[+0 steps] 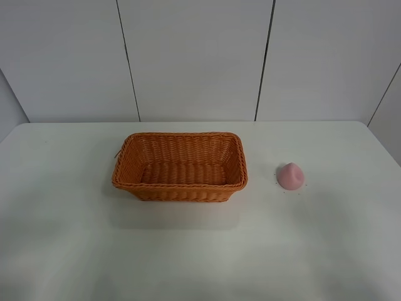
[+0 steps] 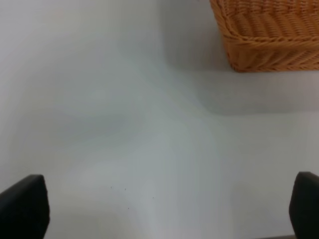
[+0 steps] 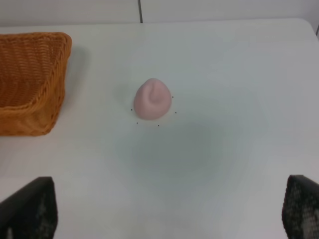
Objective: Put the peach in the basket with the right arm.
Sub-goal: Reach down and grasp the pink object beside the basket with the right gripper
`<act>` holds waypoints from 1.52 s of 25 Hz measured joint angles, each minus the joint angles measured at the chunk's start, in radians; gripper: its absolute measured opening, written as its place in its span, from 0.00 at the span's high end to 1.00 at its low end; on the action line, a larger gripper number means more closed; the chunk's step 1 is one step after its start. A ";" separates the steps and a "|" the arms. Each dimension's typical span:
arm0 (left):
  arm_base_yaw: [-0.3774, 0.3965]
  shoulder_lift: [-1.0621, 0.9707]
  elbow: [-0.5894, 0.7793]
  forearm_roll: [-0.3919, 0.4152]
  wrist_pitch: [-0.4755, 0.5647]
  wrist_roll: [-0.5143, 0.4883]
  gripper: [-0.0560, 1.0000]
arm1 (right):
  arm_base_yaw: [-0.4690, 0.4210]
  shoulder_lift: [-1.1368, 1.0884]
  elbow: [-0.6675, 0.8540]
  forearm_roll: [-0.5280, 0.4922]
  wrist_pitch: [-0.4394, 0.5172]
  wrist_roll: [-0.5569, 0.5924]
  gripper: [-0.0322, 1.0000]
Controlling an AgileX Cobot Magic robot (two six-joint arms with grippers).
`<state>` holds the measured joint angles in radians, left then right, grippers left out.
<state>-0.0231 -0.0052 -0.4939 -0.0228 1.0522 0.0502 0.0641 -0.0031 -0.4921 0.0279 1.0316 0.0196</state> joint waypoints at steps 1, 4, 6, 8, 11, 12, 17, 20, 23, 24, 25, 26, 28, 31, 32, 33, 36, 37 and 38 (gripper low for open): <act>0.000 0.000 0.000 0.000 0.000 0.000 0.01 | 0.000 0.000 0.000 0.000 0.000 0.000 0.30; 0.000 0.000 0.000 0.000 0.000 0.000 0.01 | 0.000 0.000 0.000 0.000 0.000 0.000 0.30; 0.000 0.000 0.000 0.000 0.000 0.000 0.01 | 0.000 0.000 0.000 -0.001 0.000 0.000 0.30; 0.000 0.000 0.000 0.000 0.000 0.000 0.01 | 0.000 0.000 0.000 -0.001 0.000 0.000 0.30; 0.000 0.000 0.000 0.000 0.000 0.000 0.01 | 0.000 0.000 0.000 -0.002 0.000 0.000 0.30; 0.000 0.000 0.000 0.000 0.000 0.000 0.01 | 0.000 0.004 -0.002 -0.003 0.000 0.000 0.30; 0.000 0.000 0.000 0.000 0.000 0.000 0.01 | 0.000 0.186 -0.080 -0.004 -0.006 0.019 0.30; 0.000 0.000 0.000 0.000 0.000 0.000 0.01 | 0.000 0.392 -0.160 -0.004 -0.030 0.023 0.30; 0.000 0.000 0.000 0.000 0.000 0.000 0.01 | 0.000 0.621 -0.259 -0.004 -0.033 0.023 0.30; 0.000 0.000 0.000 0.000 0.000 0.000 0.01 | 0.000 0.704 -0.287 -0.004 -0.034 0.018 0.30; 0.000 0.000 0.000 0.000 0.000 0.000 0.01 | 0.000 0.772 -0.321 -0.004 -0.037 0.011 0.30; 0.000 0.000 0.000 0.000 0.000 0.000 0.01 | 0.000 0.854 -0.355 -0.004 -0.037 0.003 0.30; 0.000 0.000 0.000 0.000 0.000 0.000 0.01 | 0.000 1.005 -0.420 -0.004 -0.040 -0.004 0.30; 0.000 0.000 0.000 0.000 0.000 0.000 0.01 | 0.000 1.254 -0.530 -0.004 -0.043 -0.007 0.30; 0.000 0.000 0.000 0.000 0.000 0.000 0.01 | 0.000 1.318 -0.572 -0.004 -0.043 -0.008 0.30; 0.000 0.000 0.000 0.000 0.000 0.000 0.01 | 0.000 1.392 -0.616 -0.004 -0.044 -0.011 0.30; 0.000 0.000 0.000 0.000 0.000 0.000 0.01 | 0.000 1.589 -0.741 -0.004 -0.041 -0.020 0.30; 0.000 0.000 0.000 0.000 0.000 0.000 0.01 | 0.000 1.653 -0.785 -0.004 -0.039 -0.020 0.30; 0.000 0.000 0.000 0.000 0.000 0.000 0.01 | 0.000 1.712 -0.822 -0.004 -0.035 -0.020 0.30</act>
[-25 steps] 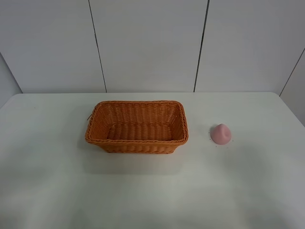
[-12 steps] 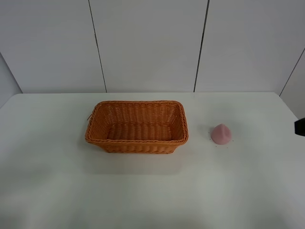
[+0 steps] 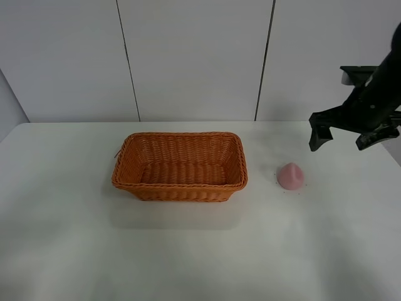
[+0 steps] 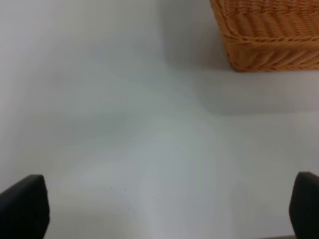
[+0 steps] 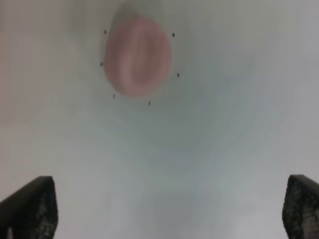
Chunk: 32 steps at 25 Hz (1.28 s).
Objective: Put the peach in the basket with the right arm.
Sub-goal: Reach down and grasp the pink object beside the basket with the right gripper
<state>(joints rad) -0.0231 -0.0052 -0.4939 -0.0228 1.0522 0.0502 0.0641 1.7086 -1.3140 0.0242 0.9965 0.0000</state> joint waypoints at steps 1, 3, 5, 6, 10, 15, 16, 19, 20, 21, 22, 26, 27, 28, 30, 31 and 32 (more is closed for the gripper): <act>0.000 0.000 0.000 0.000 0.000 0.000 0.01 | 0.000 0.045 -0.043 0.000 0.004 0.000 0.30; 0.000 0.000 0.000 0.000 0.000 0.000 0.01 | 0.004 0.139 -0.120 0.000 0.022 0.000 0.30; 0.000 0.000 0.000 0.000 0.000 0.000 0.01 | 0.017 0.202 -0.166 -0.001 0.033 -0.007 0.30; 0.000 0.000 0.000 0.000 0.000 0.000 0.01 | 0.028 0.226 -0.180 -0.001 0.035 -0.007 0.30; 0.000 0.000 0.000 0.000 0.000 0.000 0.01 | 0.062 0.285 -0.193 0.006 0.022 -0.009 0.30; 0.000 0.000 0.000 0.000 0.000 0.000 0.01 | 0.062 0.333 -0.196 0.003 -0.011 -0.009 0.30; 0.000 0.000 0.000 0.000 0.000 0.000 0.01 | 0.062 0.346 -0.197 0.003 -0.017 -0.009 0.30; 0.000 0.000 0.000 0.000 0.000 0.000 0.01 | 0.062 0.385 -0.197 0.003 -0.041 -0.009 0.30; 0.000 0.000 0.000 0.000 0.000 0.000 0.01 | 0.062 0.399 -0.197 0.002 -0.051 -0.009 0.30; 0.000 0.000 0.000 0.000 0.000 0.000 0.01 | 0.062 0.413 -0.197 0.000 -0.063 -0.009 0.30; 0.000 0.000 0.000 0.000 0.000 0.000 0.01 | 0.062 0.423 -0.197 -0.003 -0.072 -0.009 0.30; 0.000 0.000 0.000 0.000 0.000 0.000 0.01 | 0.062 0.457 -0.197 -0.006 -0.106 -0.009 0.30; 0.000 0.000 0.000 0.000 0.000 0.000 0.01 | 0.062 0.463 -0.197 -0.006 -0.112 -0.009 0.30; 0.000 0.000 0.000 0.000 0.000 0.000 0.01 | 0.062 0.468 -0.197 -0.006 -0.111 -0.009 0.30; 0.000 0.000 0.000 0.000 0.000 0.000 0.01 | 0.062 0.483 -0.197 -0.006 -0.109 -0.009 0.30; 0.000 0.000 0.000 0.000 0.000 0.000 0.01 | 0.062 0.493 -0.197 -0.007 -0.108 -0.009 0.30; 0.000 0.000 0.000 0.000 0.000 0.000 0.01 | 0.062 0.500 -0.197 -0.007 -0.108 -0.009 0.30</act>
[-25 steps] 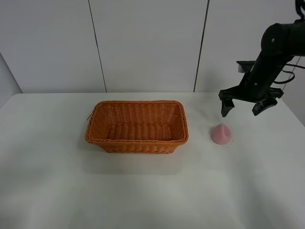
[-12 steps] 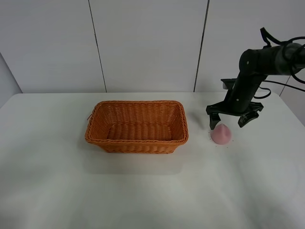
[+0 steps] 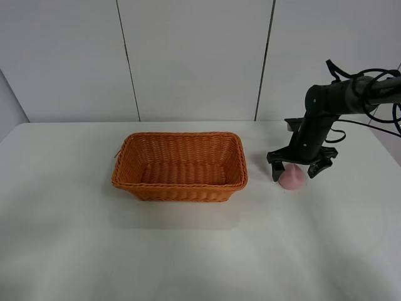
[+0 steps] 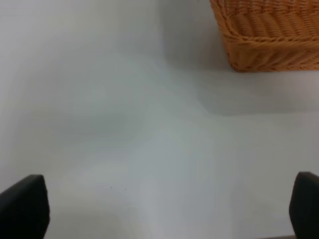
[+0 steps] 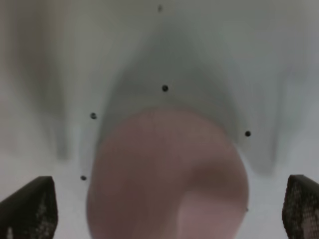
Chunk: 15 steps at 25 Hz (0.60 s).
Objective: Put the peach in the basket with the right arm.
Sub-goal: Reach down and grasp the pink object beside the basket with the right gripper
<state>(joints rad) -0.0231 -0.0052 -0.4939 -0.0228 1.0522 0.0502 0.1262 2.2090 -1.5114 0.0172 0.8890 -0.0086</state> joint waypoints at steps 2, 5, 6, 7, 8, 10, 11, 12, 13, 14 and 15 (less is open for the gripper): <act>0.000 0.000 0.000 0.000 0.000 0.000 0.01 | 0.000 0.010 0.000 0.000 0.000 0.000 0.30; 0.000 0.000 0.000 0.000 0.000 0.000 0.01 | 0.000 0.011 0.000 0.000 0.001 0.000 0.32; 0.000 0.000 0.000 0.000 0.000 0.000 0.01 | 0.000 0.011 0.000 0.000 0.001 0.000 0.36; 0.000 0.000 0.000 0.000 0.000 0.000 0.01 | 0.000 0.011 0.000 0.000 0.002 0.000 0.45; 0.000 0.000 0.000 0.000 0.000 0.000 0.01 | 0.000 0.011 0.000 0.000 0.002 0.000 0.54; 0.000 0.000 0.000 0.000 0.000 0.000 0.01 | 0.000 0.011 -0.001 0.000 0.002 0.000 0.78; 0.000 0.000 0.000 0.000 0.000 0.000 0.01 | 0.000 0.008 -0.002 0.000 0.004 0.000 0.88; 0.000 0.000 0.000 0.000 0.000 0.000 0.01 | 0.000 0.006 -0.005 0.000 0.005 0.000 0.93; 0.000 0.000 0.000 0.000 0.000 0.000 0.01 | 0.000 0.005 -0.007 0.000 0.005 0.000 0.96; 0.000 0.000 0.000 0.000 0.000 0.000 0.01 | 0.000 0.005 -0.009 0.000 0.008 0.000 0.96; 0.000 0.000 0.000 0.000 0.000 0.000 0.01 | 0.000 0.005 -0.012 0.000 0.014 0.000 0.96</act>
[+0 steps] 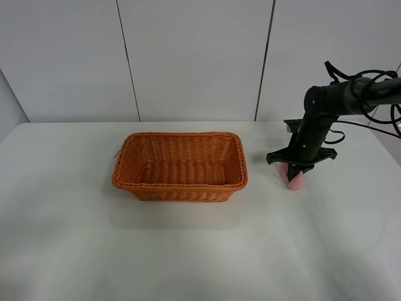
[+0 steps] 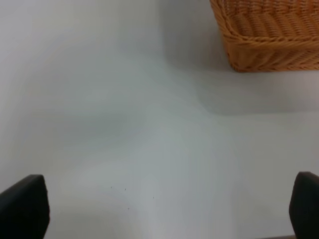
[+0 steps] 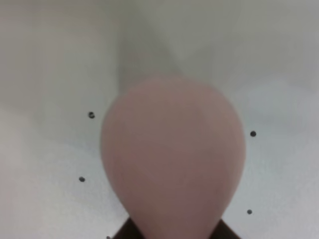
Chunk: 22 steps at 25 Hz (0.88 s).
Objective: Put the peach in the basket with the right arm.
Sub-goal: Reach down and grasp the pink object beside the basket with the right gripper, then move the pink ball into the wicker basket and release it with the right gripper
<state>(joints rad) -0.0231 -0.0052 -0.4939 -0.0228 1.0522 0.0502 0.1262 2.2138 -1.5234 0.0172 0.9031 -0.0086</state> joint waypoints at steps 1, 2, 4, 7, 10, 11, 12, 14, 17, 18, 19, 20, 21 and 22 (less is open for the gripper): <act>0.000 0.000 0.000 0.000 0.000 0.000 0.01 | 0.000 0.000 -0.006 -0.001 0.010 0.000 0.96; 0.000 0.000 0.000 0.000 0.000 0.000 0.01 | 0.000 -0.003 -0.015 -0.002 0.018 0.000 0.96; 0.000 0.000 0.000 0.000 0.000 0.000 0.01 | 0.000 -0.012 -0.039 -0.005 0.047 0.000 0.96; 0.000 0.000 0.000 0.000 0.000 0.000 0.01 | 0.000 -0.037 -0.110 -0.017 0.109 -0.001 0.96; 0.000 0.000 0.000 0.000 0.000 0.000 0.01 | 0.000 -0.070 -0.217 -0.017 0.209 -0.001 0.96; 0.000 0.000 0.000 0.000 0.000 0.000 0.01 | 0.000 -0.075 -0.248 -0.017 0.233 -0.001 0.96; 0.000 0.000 0.000 0.000 0.000 0.000 0.01 | 0.000 -0.082 -0.284 -0.017 0.258 -0.001 0.96; 0.000 0.000 0.000 0.000 0.000 0.000 0.01 | 0.000 -0.087 -0.341 -0.017 0.293 -0.001 0.96; 0.000 0.000 0.000 0.000 0.000 0.000 0.01 | 0.000 -0.089 -0.416 -0.017 0.306 -0.001 0.96; 0.000 0.000 0.000 0.000 0.000 0.000 0.01 | 0.000 -0.090 -0.430 -0.017 0.307 -0.001 0.96; 0.000 0.000 0.000 0.000 0.000 0.000 0.01 | 0.000 -0.092 -0.444 -0.017 0.307 -0.001 0.96; 0.000 0.000 0.000 0.000 0.000 0.000 0.01 | 0.000 -0.098 -0.452 -0.017 0.307 -0.001 0.96; 0.000 0.000 0.000 0.000 0.000 0.000 0.01 | 0.000 -0.106 -0.454 -0.017 0.307 -0.001 0.96; 0.000 0.000 0.000 0.000 0.000 0.000 0.01 | 0.000 -0.113 -0.456 -0.011 0.309 -0.001 0.96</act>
<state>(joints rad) -0.0231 -0.0052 -0.4939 -0.0228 1.0522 0.0502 0.1262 2.1013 -1.9791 0.0065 1.2123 -0.0096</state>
